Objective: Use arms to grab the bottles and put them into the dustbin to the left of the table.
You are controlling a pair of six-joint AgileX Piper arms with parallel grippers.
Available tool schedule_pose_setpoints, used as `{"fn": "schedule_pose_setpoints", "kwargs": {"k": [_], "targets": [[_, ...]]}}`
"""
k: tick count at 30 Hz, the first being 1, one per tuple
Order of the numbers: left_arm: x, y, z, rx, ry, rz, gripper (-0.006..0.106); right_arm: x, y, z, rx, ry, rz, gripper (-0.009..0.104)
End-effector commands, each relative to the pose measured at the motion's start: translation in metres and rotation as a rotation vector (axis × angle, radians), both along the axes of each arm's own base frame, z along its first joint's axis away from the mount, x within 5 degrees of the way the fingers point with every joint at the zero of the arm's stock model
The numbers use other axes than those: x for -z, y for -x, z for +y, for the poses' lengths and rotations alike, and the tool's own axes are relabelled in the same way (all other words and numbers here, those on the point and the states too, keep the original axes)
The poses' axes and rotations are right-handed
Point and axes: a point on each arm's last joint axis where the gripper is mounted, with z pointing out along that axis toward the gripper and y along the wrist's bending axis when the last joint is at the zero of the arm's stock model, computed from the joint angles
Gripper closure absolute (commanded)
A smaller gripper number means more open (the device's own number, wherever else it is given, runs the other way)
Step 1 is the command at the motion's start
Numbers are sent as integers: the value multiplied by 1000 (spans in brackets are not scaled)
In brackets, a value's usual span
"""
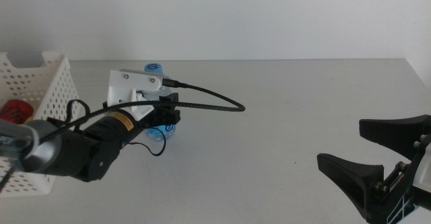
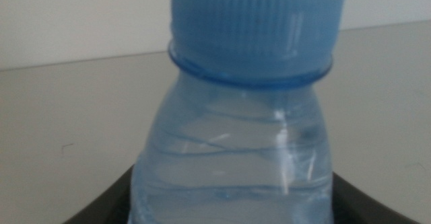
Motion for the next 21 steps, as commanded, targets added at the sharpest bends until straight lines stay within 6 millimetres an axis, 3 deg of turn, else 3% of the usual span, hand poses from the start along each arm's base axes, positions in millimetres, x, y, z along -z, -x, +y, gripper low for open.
{"fn": "schedule_pose_setpoints", "kwargs": {"k": [1,7,12,16,21], "targets": [[-61,5,1,9,17,-156,100,-21,-2,0,6,-57,-107,25],[-123,27,13,-32,-53,-126,102,-21,-2,0,6,-57,-107,25],[-169,38,31,-27,-129,50,102,-21,-2,0,6,-57,-107,25],[-200,38,73,-88,-135,285,102,-21,-2,0,6,-57,-107,25],[-238,41,133,-205,-174,350,102,-21,-2,0,6,-57,-107,25]]}}
